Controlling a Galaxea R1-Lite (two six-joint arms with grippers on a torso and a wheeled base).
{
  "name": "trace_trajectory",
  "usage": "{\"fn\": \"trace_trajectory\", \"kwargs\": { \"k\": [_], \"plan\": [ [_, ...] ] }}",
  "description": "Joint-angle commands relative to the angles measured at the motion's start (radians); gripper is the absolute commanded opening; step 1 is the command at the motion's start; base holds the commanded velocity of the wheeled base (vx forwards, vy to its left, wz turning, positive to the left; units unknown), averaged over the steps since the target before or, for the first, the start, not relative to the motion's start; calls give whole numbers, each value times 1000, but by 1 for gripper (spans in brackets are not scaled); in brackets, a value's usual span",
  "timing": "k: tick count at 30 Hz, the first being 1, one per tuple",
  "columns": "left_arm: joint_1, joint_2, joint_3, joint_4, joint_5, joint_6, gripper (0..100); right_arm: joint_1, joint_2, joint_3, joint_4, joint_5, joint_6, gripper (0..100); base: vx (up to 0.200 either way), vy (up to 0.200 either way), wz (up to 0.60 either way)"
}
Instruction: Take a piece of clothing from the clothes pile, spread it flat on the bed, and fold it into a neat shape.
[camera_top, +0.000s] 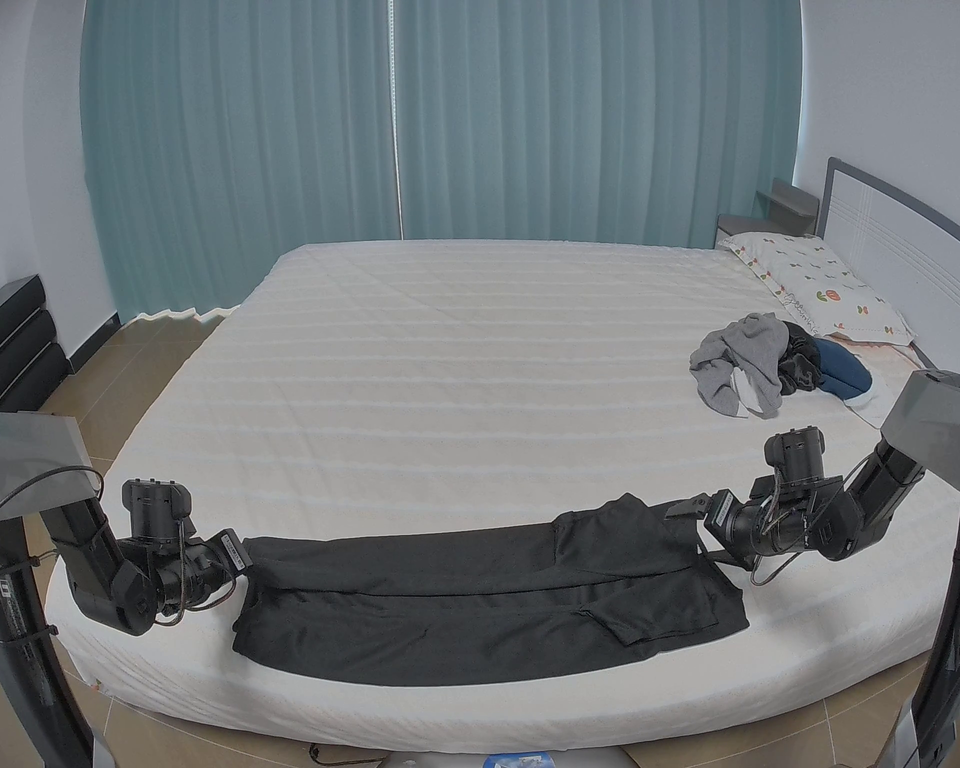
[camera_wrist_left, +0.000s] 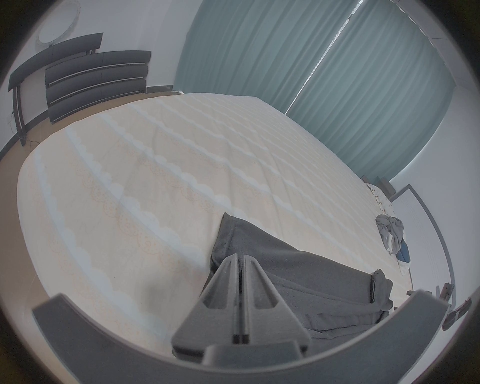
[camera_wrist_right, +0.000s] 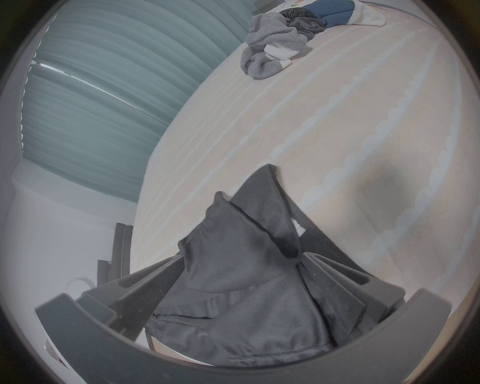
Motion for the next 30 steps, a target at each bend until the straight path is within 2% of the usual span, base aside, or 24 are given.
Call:
{"fn": "trace_trajectory", "kwargs": {
  "k": [1, 15, 16, 30],
  "plan": [
    [-1, -5, 0, -1, 1, -2, 0, 8, 10, -8, 8, -7, -10, 100, 0, 0, 0],
    [-1, 6, 11, -50, 1, -8, 0, 39, 104, -59, 15, -59, -27, 100, 0, 0, 0],
    [-1, 6, 11, -50, 1, -8, 0, 39, 107, -64, 15, -61, -27, 0, 0, 0, 0],
    [-1, 6, 3, -52, 1, -11, 0, 17, 76, -73, 3, -56, -13, 0, 0, 0, 0]
  ]
}}
